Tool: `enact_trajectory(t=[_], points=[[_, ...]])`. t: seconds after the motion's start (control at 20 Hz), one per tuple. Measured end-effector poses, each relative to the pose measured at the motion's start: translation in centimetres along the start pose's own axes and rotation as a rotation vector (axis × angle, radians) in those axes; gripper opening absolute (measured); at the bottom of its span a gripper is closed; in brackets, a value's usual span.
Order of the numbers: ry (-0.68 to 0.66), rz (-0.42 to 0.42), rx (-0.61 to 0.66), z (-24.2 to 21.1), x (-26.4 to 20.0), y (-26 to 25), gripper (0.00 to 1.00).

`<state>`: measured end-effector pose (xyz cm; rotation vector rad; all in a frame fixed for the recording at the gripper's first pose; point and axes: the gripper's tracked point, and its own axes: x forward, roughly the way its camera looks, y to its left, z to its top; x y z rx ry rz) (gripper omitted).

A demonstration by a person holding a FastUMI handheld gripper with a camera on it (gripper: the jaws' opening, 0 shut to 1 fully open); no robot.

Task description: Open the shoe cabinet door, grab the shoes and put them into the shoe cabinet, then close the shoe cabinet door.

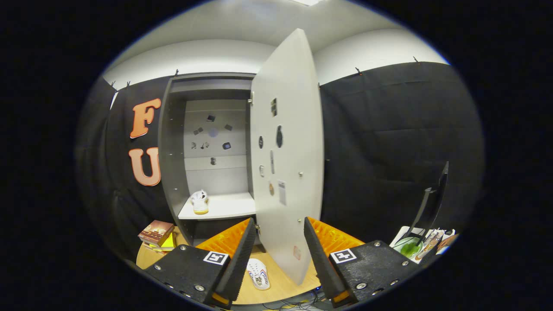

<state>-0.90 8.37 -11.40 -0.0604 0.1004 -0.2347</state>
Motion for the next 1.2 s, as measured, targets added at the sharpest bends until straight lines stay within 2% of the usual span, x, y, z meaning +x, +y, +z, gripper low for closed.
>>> enact_trajectory(t=[0.15,0.35,0.75,1.2], points=[[0.010,0.060,-0.034,-1.5,0.8,3.2,0.86],[0.055,0.122,-0.044,-5.1,3.2,6.7,0.93],[0.112,0.135,-0.143,-14.6,10.2,8.8,0.94],[0.318,0.219,-0.280,-29.5,14.9,10.8,0.96]])
